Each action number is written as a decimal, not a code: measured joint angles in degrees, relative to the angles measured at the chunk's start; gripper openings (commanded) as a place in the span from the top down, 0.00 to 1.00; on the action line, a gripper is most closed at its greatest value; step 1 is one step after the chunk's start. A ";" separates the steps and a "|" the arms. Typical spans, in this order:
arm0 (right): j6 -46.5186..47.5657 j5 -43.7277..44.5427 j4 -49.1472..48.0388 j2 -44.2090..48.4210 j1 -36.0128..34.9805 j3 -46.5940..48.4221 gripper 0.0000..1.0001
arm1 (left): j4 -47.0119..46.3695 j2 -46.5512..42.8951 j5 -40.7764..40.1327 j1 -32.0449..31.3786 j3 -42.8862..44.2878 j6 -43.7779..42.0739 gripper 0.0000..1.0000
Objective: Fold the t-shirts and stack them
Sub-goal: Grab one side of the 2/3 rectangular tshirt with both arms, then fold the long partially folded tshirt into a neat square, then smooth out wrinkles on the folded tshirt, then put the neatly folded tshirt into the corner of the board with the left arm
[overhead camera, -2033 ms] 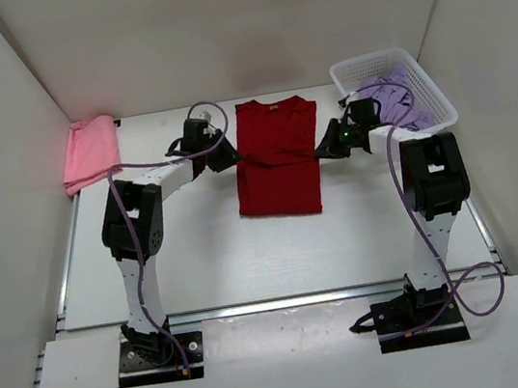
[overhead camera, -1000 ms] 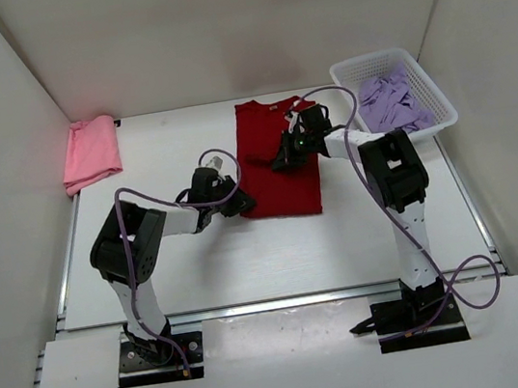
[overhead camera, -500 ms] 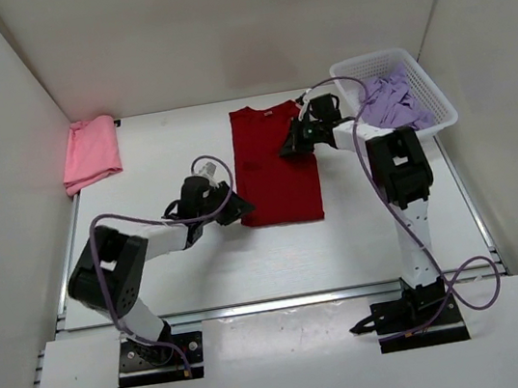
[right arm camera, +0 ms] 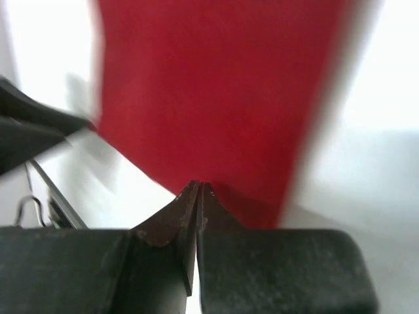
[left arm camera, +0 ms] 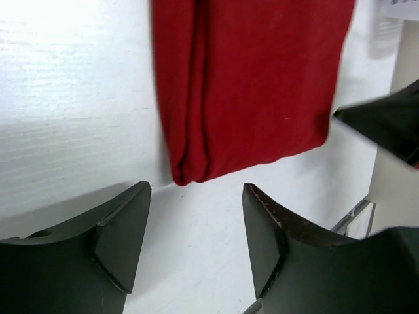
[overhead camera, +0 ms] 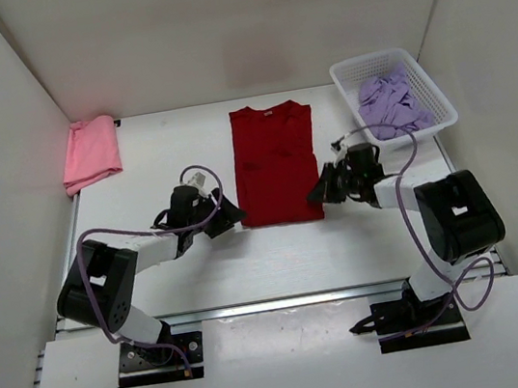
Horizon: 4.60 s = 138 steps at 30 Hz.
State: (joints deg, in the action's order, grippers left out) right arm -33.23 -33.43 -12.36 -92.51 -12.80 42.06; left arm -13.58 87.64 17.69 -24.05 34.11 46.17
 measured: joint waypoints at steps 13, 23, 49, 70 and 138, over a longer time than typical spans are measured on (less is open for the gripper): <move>-0.07 1.07 -2.64 5.11 0.20 -10.49 0.72 | -2.32 4.31 -2.21 -0.39 -0.02 -0.59 0.48; -0.92 1.33 -5.03 6.71 3.06 -15.69 0.63 | -7.50 8.76 -0.26 -0.76 0.46 0.37 0.67; -5.77 9.77 8.74 33.90 -19.06 -30.77 0.99 | 11.54 -27.89 2.10 -5.07 -21.11 -1.11 1.00; 6.60 7.37 26.16 0.17 2.47 29.49 1.00 | 27.69 3.82 0.09 5.84 39.34 -7.08 1.00; 1.88 -1.01 4.00 11.61 -4.31 -1.99 0.69 | -1.40 26.05 1.68 7.48 27.17 -3.93 0.53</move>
State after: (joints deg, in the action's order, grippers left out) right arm -31.35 -34.44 -8.36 -80.90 -17.10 40.07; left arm -14.98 113.69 19.38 -16.58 61.28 42.24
